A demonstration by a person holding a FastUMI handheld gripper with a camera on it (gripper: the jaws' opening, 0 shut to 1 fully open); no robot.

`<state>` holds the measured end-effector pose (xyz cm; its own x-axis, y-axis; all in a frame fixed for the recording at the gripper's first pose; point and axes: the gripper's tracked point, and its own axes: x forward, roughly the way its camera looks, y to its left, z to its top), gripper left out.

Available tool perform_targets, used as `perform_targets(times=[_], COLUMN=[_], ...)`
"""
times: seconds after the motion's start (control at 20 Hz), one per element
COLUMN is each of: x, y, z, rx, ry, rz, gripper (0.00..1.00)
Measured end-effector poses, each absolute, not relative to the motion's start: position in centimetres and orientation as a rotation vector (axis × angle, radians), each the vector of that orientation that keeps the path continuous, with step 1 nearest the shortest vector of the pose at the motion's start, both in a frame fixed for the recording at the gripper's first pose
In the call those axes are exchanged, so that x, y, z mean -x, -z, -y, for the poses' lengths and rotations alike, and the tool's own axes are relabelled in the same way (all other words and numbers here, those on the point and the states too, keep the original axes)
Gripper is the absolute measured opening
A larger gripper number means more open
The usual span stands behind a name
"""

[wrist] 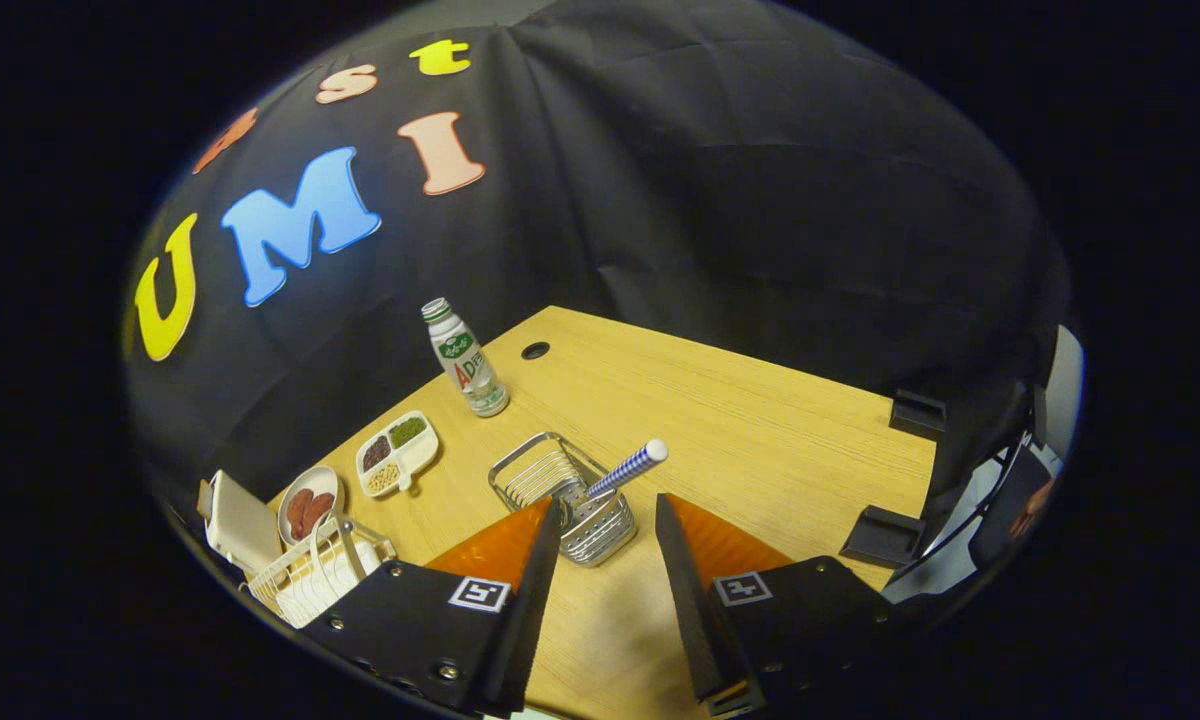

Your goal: Take the plate from the dish rack, then take the spoon from the basket and place it into the plate.

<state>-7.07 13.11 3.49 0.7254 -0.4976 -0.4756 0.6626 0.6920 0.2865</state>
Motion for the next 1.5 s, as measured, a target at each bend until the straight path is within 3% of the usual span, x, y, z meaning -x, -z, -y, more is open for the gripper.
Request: perform_targets(times=[0.3, 0.4, 0.45, 0.5, 0.6, 0.65, 0.8, 0.85, 1.5], x=[4.2, 3.4, 3.3, 3.2, 2.1, 1.7, -0.2, 0.1, 0.4], y=[-2.1, -1.3, -1.6, -1.7, -2.2, -2.7, -3.6, -3.6, -12.7], z=[-10.2, -9.5, -9.6, -9.4, -9.3, -9.5, -10.2, -10.0, -10.9], rx=[-0.565, -0.581, -0.587, -0.593, -0.608, -0.613, -0.609, -0.588, -0.264], ry=[0.71, 0.714, 0.713, 0.715, 0.685, 0.675, 0.642, 0.644, 0.648], rz=[-0.369, -0.373, -0.368, -0.364, -0.334, -0.321, -0.312, -0.327, -0.268], gripper=[0.59, 0.54, 0.38, 0.28, 0.24, 0.16, 0.15, 0.06, 0.06])
